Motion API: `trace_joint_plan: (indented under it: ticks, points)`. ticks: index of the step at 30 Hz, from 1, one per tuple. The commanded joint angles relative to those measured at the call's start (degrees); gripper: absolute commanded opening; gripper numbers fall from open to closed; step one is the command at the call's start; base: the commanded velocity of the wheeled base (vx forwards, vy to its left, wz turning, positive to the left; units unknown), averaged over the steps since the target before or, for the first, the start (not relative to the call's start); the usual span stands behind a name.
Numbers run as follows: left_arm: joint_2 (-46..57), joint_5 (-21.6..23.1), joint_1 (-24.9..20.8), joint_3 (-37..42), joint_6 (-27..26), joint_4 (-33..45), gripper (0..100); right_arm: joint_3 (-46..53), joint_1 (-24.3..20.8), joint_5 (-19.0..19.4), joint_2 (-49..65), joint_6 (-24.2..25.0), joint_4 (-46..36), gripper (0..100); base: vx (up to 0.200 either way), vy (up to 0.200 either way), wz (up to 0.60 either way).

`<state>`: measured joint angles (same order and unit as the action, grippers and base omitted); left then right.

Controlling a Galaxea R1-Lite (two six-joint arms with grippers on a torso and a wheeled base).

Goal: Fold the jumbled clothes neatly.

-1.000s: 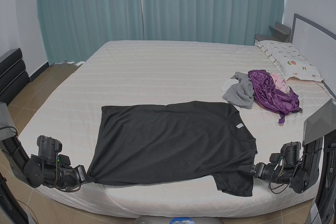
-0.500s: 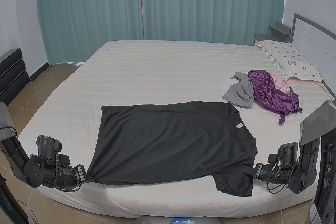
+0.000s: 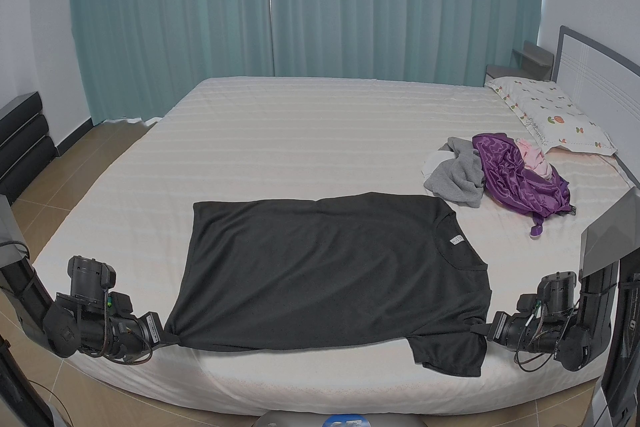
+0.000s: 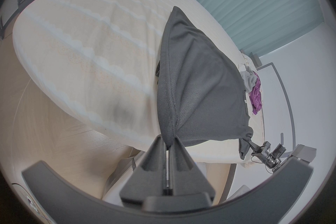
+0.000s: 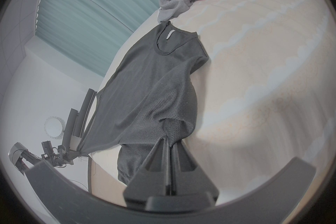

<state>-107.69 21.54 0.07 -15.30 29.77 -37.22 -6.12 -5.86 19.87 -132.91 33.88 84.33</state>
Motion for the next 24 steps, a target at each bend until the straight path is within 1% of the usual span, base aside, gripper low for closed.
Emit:
trace_joint_plan:
  ticks: [1,6,7,9,11,14,16,19,20,21,22,24]
  points:
    - [0.55,-0.01,0.10,0.01,0.03,0.04,0,2.96,0.41,0.08,1.52,-0.30,2.50,0,0.000,0.000,0.00]
    - [0.64,-0.10,0.45,0.01,-0.06,0.04,0,5.33,0.94,0.61,2.04,-0.39,4.52,0,0.000,0.000,0.00]
    - [0.55,-0.10,0.63,-0.08,-0.06,0.04,0,6.12,0.94,1.40,2.48,-0.92,5.14,0,0.000,0.000,0.00]
    - [0.64,-0.10,0.89,0.01,-0.06,0.04,0,6.12,1.12,1.49,3.45,-1.01,4.79,0,0.000,0.000,0.00]
    - [0.73,-0.53,0.98,0.01,-0.15,-0.05,0,6.12,2.52,1.84,5.12,-1.09,4.00,0,0.000,0.000,0.00]
    - [1.43,-0.62,1.68,-0.17,-0.24,0.04,0,6.12,3.49,2.45,8.64,-1.18,-0.22,0,0.000,0.000,0.00]
    - [1.87,-0.62,1.86,-0.17,-0.24,0.22,0,6.12,3.75,4.04,12.50,-1.71,-5.15,0,0.000,0.000,0.00]
    - [2.84,-0.71,1.86,0.18,-0.33,0.30,0,6.12,4.46,7.11,18.30,-4.35,-12.26,0,0.000,0.000,0.00]
    - [3.37,-0.71,1.86,0.18,-0.33,0.39,0,6.12,4.81,7.38,19.80,-5.49,-14.29,0,0.000,0.000,0.00]
    - [3.37,-0.71,1.86,0.18,-0.33,0.39,0,6.12,4.81,7.38,19.80,-5.49,-14.29,0,0.000,0.000,0.00]
    - [3.98,-0.80,1.77,0.27,-0.41,0.39,0,6.12,6.22,7.90,22.52,-7.86,-18.77,0,0.000,0.000,0.00]
    - [4.07,-0.80,1.60,0.89,-0.85,0.39,0,6.12,7.53,8.69,23.40,-9.80,-21.14,0,0.000,0.000,0.00]
